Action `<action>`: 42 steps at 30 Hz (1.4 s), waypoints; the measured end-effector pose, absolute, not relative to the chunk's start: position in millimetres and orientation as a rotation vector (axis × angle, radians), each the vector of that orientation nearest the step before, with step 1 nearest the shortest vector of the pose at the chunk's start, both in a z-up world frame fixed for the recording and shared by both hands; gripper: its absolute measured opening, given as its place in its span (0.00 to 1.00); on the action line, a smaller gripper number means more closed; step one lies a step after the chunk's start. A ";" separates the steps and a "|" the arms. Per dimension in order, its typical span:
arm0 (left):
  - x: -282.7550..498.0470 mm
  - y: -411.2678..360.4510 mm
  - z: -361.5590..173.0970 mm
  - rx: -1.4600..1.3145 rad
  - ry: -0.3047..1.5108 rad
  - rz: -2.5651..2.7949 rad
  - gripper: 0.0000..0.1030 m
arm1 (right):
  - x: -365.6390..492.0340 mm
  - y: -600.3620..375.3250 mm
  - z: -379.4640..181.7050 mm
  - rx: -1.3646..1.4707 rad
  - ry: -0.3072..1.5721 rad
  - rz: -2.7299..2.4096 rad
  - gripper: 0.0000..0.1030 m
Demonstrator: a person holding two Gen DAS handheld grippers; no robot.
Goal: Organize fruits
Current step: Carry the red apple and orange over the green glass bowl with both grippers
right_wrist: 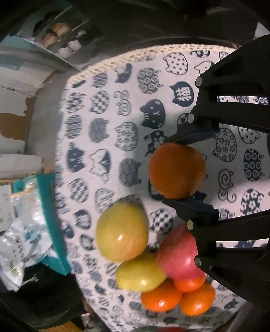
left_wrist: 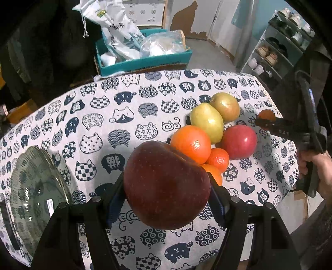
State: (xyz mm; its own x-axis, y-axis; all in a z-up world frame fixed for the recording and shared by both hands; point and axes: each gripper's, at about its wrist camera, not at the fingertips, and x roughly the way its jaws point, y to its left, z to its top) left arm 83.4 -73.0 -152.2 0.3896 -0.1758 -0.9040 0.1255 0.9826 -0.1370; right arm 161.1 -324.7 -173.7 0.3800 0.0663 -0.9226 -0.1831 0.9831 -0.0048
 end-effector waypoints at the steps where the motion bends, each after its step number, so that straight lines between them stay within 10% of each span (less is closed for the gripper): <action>1: 83.2 -72.4 -150.0 -0.049 1.150 -0.191 0.71 | 159.4 -322.1 -167.3 -0.113 1.156 0.165 0.45; 42: 43.7 -19.6 -49.8 -0.086 0.908 -0.145 0.71 | 96.9 -201.6 -7.9 -0.100 0.818 0.463 0.45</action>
State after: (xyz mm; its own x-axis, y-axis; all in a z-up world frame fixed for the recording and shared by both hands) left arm 43.7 -19.6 -49.8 0.6066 -0.1613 -0.7785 0.0888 0.9868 -0.1353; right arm 96.9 -201.6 -7.9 0.5901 0.3586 -0.7233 -0.4347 0.8961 0.0897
